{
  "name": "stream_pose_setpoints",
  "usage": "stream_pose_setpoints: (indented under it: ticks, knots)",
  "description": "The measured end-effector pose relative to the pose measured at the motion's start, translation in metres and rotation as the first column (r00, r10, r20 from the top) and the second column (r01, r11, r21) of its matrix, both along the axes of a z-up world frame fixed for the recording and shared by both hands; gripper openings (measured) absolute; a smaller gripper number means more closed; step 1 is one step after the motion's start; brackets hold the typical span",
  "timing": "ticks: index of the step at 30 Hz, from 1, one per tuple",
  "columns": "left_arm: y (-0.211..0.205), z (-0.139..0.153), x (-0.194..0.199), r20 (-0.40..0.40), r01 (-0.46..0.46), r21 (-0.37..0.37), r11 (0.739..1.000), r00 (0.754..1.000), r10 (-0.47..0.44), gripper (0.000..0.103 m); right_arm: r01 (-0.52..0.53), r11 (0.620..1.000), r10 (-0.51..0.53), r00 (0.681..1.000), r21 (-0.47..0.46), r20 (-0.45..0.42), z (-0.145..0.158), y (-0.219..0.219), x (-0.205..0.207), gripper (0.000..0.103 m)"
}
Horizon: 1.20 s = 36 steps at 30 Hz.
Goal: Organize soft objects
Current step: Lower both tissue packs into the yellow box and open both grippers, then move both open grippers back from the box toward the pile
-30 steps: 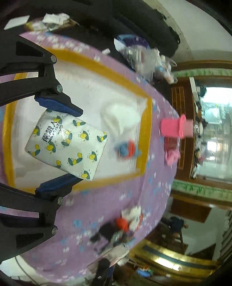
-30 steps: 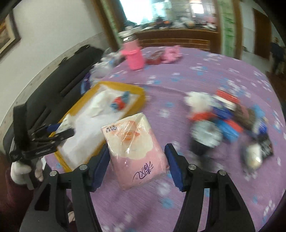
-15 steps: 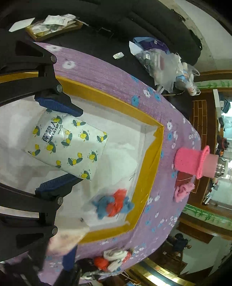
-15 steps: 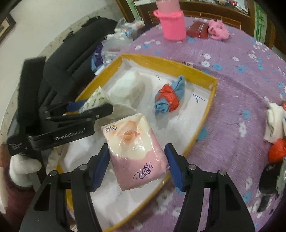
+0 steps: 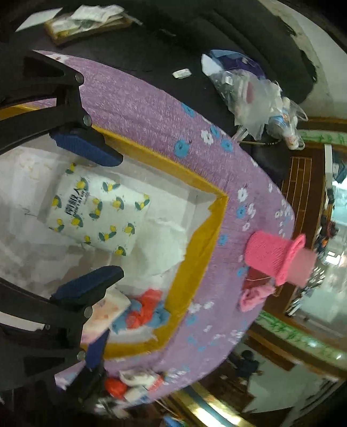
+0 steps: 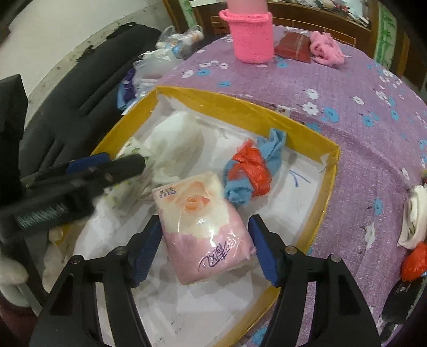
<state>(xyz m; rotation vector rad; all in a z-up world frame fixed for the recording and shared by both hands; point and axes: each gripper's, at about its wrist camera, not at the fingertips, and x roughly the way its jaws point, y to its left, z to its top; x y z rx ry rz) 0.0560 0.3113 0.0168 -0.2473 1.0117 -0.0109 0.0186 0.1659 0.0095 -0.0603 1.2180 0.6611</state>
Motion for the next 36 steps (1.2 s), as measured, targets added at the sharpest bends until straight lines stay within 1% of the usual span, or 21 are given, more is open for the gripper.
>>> stream_pose_setpoints:
  ticks: [4,9,11,14,15,17,19,21,23,24,25,27,28,29,30,31,32,33,34,35,36]
  knots:
    - [0.018,0.015,-0.018,0.047,-0.042,-0.096,0.995,0.998,0.047,0.079,-0.008,1.000,0.006,0.998,0.027,0.055,0.017,-0.006,-0.010,0.067]
    - [0.027,0.046,-0.054,0.145,-0.073,-0.112,0.991,0.985,0.089,0.079,0.017,0.996,-0.026,0.995,0.089,0.096,0.044,-0.030,-0.026,0.067]
    - [0.022,0.056,-0.070,0.178,-0.066,-0.111,0.992,0.980,0.086,0.081,0.027,0.995,-0.040,0.990,0.097,0.135,0.055,-0.046,-0.037,0.067]
    - [0.002,0.075,-0.098,0.243,-0.040,-0.080,0.996,0.968,0.059,0.097,0.060,0.994,-0.079,0.974,0.093,0.213,0.076,-0.078,-0.055,0.066]
    - [-0.008,0.082,-0.109,0.281,-0.026,-0.075,0.997,0.958,0.046,0.100,0.072,0.993,-0.092,0.966,0.088,0.241,0.083,-0.090,-0.061,0.066]
    - [-0.026,0.098,-0.131,0.365,-0.011,-0.078,0.997,0.930,0.038,0.100,0.106,0.992,-0.120,0.943,0.062,0.309,0.102,-0.121,-0.073,0.066]
    - [-0.043,0.113,-0.158,0.461,0.029,-0.117,0.993,0.887,0.028,0.100,0.132,0.991,-0.132,0.921,0.025,0.366,0.119,-0.149,-0.081,0.066]
    - [-0.058,0.126,-0.179,0.513,0.057,-0.141,0.988,0.858,0.023,0.100,0.172,0.985,-0.148,0.891,-0.017,0.430,0.141,-0.186,-0.095,0.066]
    - [-0.073,0.140,-0.198,0.553,0.071,-0.136,0.988,0.833,0.016,0.100,0.251,0.965,-0.172,0.821,-0.074,0.545,0.175,-0.228,-0.114,0.066]
    - [-0.081,0.147,-0.207,0.579,0.084,-0.131,0.988,0.815,0.007,0.100,0.297,0.951,-0.186,0.776,-0.089,0.603,0.191,-0.245,-0.122,0.066]
    - [-0.088,0.154,-0.216,0.601,0.100,-0.122,0.987,0.799,-0.007,0.100,0.372,0.923,-0.210,0.701,-0.098,0.682,0.215,-0.268,-0.132,0.066]
    - [-0.105,0.168,-0.230,0.629,0.154,-0.095,0.984,0.775,-0.061,0.100,0.463,0.883,-0.235,0.584,-0.081,0.777,0.256,-0.300,-0.146,0.066]
    - [-0.109,0.171,-0.234,0.635,0.171,-0.085,0.982,0.768,-0.079,0.100,0.512,0.857,-0.235,0.494,-0.062,0.837,0.285,-0.323,-0.154,0.066]
    - [-0.115,0.176,-0.239,0.636,0.186,-0.064,0.980,0.765,-0.103,0.100,0.544,0.837,-0.222,0.430,-0.055,0.875,0.308,-0.338,-0.158,0.072]
    - [-0.123,0.182,-0.242,0.629,0.199,-0.030,0.980,0.765,-0.136,0.100,0.575,0.816,-0.203,0.378,-0.057,0.903,0.329,-0.351,-0.159,0.078]
    - [-0.132,0.188,-0.243,0.618,0.202,0.011,0.979,0.768,-0.165,0.100,0.606,0.793,-0.187,0.339,-0.062,0.922,0.348,-0.363,-0.159,0.086]
    - [-0.136,0.193,-0.245,0.614,0.195,0.035,0.980,0.769,-0.174,0.100,0.651,0.757,-0.180,0.297,-0.061,0.938,0.373,-0.381,-0.157,0.086]
    - [-0.142,0.199,-0.245,0.615,0.188,0.055,0.981,0.768,-0.182,0.101,0.683,0.729,-0.195,0.274,-0.047,0.942,0.389,-0.394,-0.156,0.086]
    - [-0.150,0.204,-0.242,0.612,0.189,0.070,0.979,0.767,-0.192,0.102,0.707,0.706,-0.226,0.262,-0.027,0.938,0.402,-0.408,-0.154,0.088]
    - [-0.158,0.206,-0.240,0.604,0.195,0.084,0.977,0.770,-0.206,0.103,0.720,0.694,-0.288,0.273,0.004,0.918,0.410,-0.428,-0.151,0.091]
    - [-0.166,0.207,-0.236,0.590,0.203,0.097,0.974,0.776,-0.221,0.103,0.714,0.699,-0.329,0.291,0.025,0.899,0.408,-0.438,-0.149,0.092]
